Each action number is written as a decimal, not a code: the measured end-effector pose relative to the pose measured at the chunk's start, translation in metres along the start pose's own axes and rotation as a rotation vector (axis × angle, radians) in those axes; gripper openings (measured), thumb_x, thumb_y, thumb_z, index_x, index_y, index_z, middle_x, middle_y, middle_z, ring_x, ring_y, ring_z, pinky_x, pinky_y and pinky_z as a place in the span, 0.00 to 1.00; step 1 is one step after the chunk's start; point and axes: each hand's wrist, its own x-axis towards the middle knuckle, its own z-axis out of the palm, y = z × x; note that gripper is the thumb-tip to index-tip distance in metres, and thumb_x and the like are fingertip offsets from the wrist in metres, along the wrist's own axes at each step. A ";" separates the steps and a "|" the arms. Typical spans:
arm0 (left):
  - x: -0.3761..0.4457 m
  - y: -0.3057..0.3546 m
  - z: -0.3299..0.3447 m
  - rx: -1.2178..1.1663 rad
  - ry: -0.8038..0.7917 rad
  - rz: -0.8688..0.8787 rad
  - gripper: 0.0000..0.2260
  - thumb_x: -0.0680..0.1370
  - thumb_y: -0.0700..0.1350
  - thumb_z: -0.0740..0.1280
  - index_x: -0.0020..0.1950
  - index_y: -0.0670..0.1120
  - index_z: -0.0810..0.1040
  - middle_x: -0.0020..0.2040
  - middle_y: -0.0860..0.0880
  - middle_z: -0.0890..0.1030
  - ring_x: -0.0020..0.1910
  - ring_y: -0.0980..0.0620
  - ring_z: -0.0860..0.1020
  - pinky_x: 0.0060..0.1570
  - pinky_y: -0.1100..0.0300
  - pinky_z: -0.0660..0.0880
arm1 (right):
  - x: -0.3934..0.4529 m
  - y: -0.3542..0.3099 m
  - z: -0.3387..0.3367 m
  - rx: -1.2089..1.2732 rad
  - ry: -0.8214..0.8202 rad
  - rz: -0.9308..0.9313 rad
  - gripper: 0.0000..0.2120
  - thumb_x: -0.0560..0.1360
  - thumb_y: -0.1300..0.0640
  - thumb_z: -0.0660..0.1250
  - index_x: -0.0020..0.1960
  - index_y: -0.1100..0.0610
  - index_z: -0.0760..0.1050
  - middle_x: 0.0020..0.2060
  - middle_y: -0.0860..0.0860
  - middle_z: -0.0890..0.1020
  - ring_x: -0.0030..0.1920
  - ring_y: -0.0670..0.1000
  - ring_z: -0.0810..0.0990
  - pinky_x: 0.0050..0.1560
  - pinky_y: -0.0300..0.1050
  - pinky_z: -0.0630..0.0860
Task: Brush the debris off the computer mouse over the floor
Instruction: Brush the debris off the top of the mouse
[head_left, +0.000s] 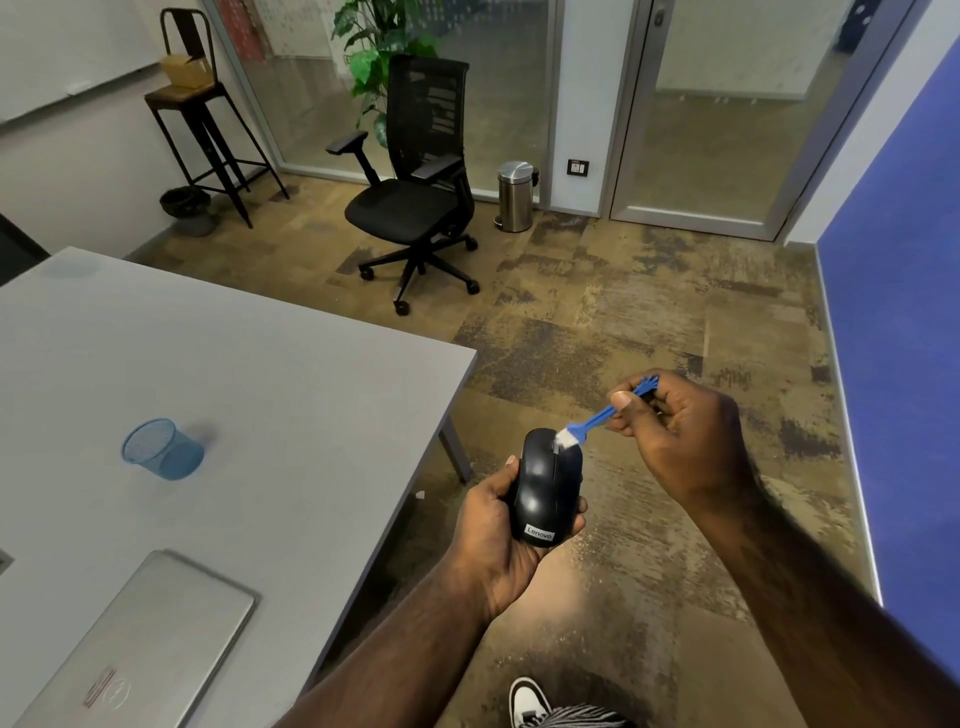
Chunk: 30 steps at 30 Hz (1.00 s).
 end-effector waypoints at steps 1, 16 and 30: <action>-0.001 0.000 0.000 -0.001 -0.004 0.001 0.24 0.83 0.53 0.54 0.64 0.34 0.76 0.50 0.35 0.81 0.42 0.39 0.80 0.38 0.53 0.81 | 0.000 -0.001 0.000 0.003 0.004 0.003 0.05 0.76 0.61 0.70 0.46 0.52 0.80 0.34 0.49 0.84 0.35 0.49 0.85 0.38 0.57 0.83; 0.000 0.005 -0.004 0.025 0.019 0.013 0.23 0.83 0.53 0.55 0.62 0.35 0.77 0.51 0.35 0.81 0.42 0.39 0.80 0.37 0.53 0.81 | 0.006 -0.007 0.003 0.002 -0.039 0.015 0.06 0.76 0.60 0.69 0.47 0.50 0.79 0.33 0.45 0.84 0.35 0.43 0.85 0.38 0.52 0.84; 0.001 0.007 -0.004 0.010 0.020 0.019 0.23 0.83 0.52 0.55 0.63 0.35 0.76 0.50 0.35 0.81 0.42 0.39 0.81 0.37 0.53 0.81 | 0.005 -0.010 0.002 -0.018 -0.081 0.001 0.03 0.76 0.59 0.69 0.45 0.53 0.81 0.33 0.48 0.84 0.33 0.51 0.85 0.36 0.57 0.83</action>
